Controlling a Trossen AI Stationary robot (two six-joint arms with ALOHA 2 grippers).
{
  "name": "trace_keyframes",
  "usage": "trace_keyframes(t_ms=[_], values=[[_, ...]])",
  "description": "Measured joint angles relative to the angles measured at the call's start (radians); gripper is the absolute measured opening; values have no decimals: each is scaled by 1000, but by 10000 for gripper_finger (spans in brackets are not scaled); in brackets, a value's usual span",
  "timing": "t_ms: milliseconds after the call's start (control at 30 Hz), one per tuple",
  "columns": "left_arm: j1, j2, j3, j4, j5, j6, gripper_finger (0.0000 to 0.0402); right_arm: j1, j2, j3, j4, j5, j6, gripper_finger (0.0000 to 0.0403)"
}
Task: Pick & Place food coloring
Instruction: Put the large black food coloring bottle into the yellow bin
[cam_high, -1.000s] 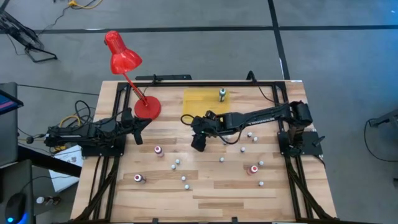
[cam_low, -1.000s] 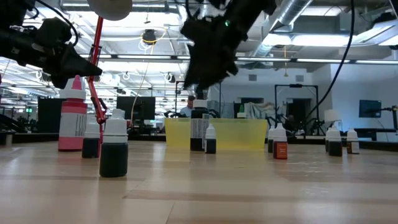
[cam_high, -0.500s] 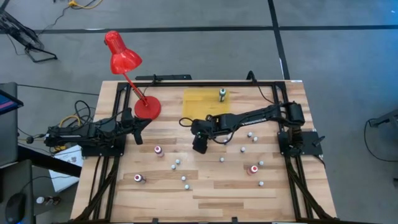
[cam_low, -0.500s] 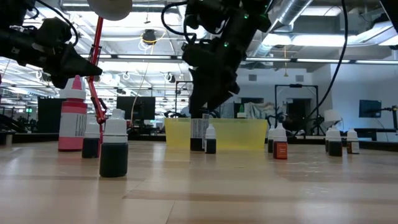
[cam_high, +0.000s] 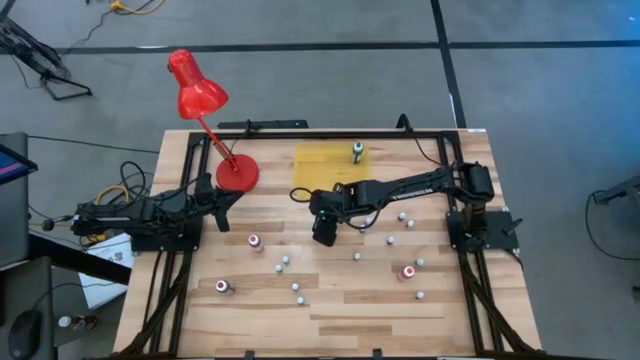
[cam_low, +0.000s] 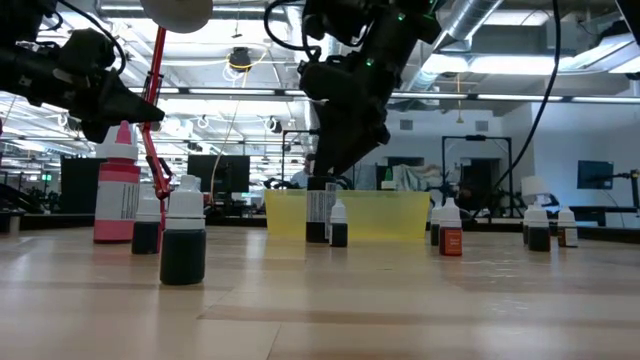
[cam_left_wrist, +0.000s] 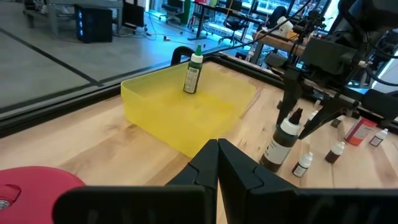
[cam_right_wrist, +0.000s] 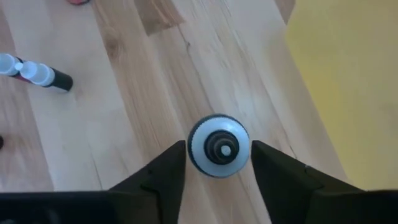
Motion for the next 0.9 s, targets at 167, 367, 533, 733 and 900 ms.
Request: trace_keyframes(t_ms=[167, 367, 533, 733, 900], values=[[0, 0, 0, -2, -20, -1, 0, 0, 0, 0, 33, -1, 0, 101], [0, 0, 0, -2, -22, -1, 0, 0, 0, 0, 53, -5, -16, 91], [0, 0, 0, -2, -22, -1, 0, 0, 0, 0, 55, -5, -16, 102], [0, 0, 0, -2, -21, -11, 0, 0, -3, 1, 55, 26, -11, 100], [0, 0, 0, -2, -15, -26, 0, -6, -4, 42, 14, 30, -36, 93]])
